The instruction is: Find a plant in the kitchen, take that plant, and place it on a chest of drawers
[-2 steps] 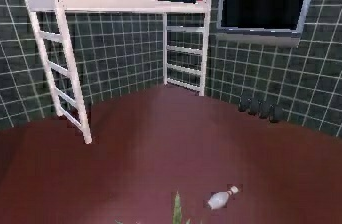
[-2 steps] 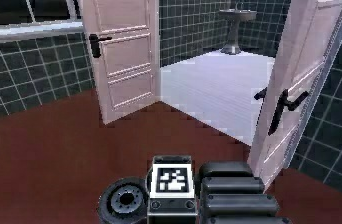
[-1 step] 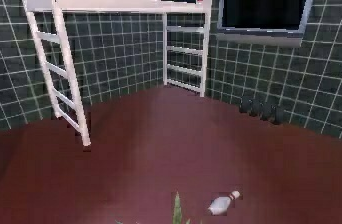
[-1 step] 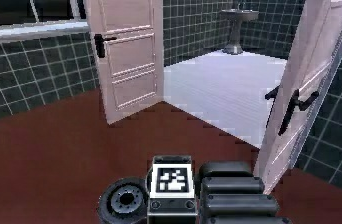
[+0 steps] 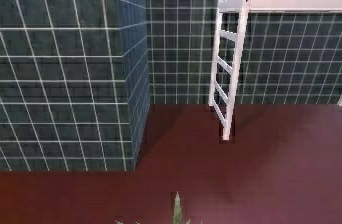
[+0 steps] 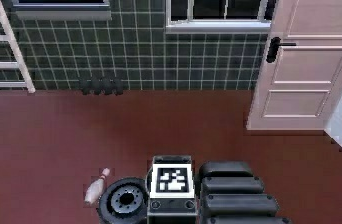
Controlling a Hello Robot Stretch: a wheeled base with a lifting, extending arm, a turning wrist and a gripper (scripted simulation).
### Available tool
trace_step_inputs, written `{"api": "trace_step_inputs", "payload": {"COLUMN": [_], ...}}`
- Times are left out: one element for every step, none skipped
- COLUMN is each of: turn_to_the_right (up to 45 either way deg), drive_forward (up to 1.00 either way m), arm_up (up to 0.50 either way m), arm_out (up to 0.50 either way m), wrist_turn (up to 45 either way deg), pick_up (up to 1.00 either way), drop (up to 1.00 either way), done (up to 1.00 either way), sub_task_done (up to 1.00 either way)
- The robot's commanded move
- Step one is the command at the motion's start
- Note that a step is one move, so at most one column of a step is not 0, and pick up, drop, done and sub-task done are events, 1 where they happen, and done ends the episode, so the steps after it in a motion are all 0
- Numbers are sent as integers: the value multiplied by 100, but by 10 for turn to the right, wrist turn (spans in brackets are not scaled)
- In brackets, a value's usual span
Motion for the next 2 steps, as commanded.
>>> {"api": "trace_step_inputs", "payload": {"turn_to_the_right": [-390,0], "drive_forward": [0,30], "arm_up": [0,0], "arm_out": [0,0], "wrist_turn": [0,0], "pick_up": [0,0], "drop": [0,0], "done": [0,0], "sub_task_done": [0,0]}}
